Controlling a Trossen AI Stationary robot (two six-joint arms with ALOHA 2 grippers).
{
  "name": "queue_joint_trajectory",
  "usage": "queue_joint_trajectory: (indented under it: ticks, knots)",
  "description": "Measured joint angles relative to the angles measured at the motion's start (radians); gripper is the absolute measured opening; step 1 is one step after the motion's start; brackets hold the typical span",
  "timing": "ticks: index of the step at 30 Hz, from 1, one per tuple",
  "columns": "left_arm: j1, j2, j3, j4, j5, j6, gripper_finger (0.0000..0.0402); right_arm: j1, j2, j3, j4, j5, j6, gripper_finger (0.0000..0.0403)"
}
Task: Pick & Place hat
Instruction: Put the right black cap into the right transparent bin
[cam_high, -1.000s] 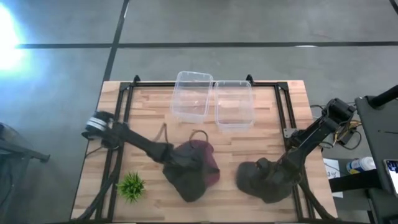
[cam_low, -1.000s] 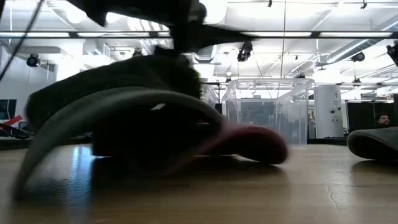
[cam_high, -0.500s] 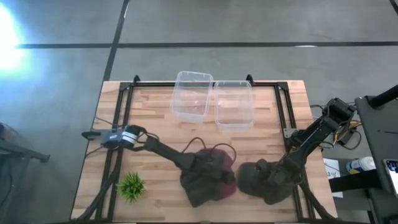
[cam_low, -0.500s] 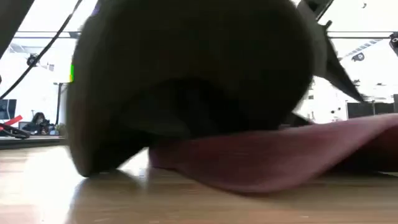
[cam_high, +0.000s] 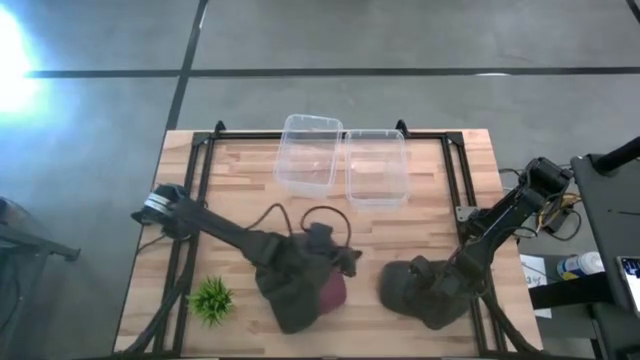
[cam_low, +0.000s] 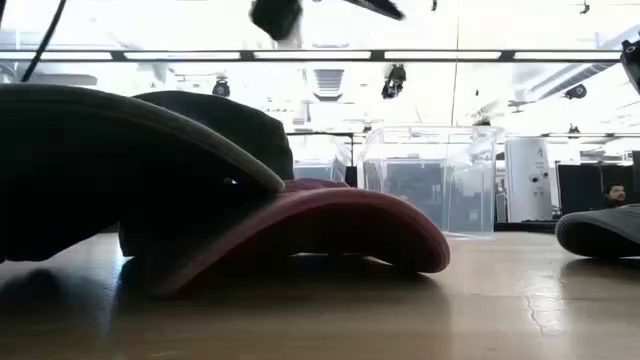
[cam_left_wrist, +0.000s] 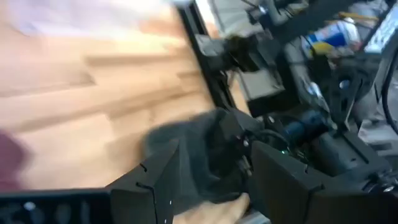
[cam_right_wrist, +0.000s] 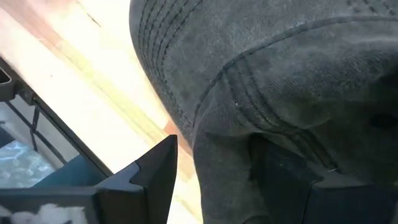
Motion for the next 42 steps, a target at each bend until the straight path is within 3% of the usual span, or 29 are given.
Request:
queue_joint_trajectory:
  ticks: [5,9,15,33,42]
  knots:
    - [0.037,0.156,0.023,0.205,0.148,0.016,0.019,0.0,-0.005,0.0,0.004,0.031,-0.006,0.0194]
    - [0.052,0.284,0.06,0.198,0.265,-0.061,0.019,0.0,-0.005,0.0,0.011,0.039,-0.001,0.0194]
    - [0.058,0.38,0.095,0.231,0.343,-0.107,0.019,0.0,-0.004,0.0,0.012,0.056,0.031,0.0194]
    - [0.111,0.45,0.1,0.206,0.379,-0.058,0.019,-0.049,-0.004,0.0,0.09,0.144,0.013,0.0194]
    - [0.113,0.452,0.096,0.324,0.395,-0.001,0.019,-0.127,-0.003,0.0,0.153,0.139,-0.083,0.0194]
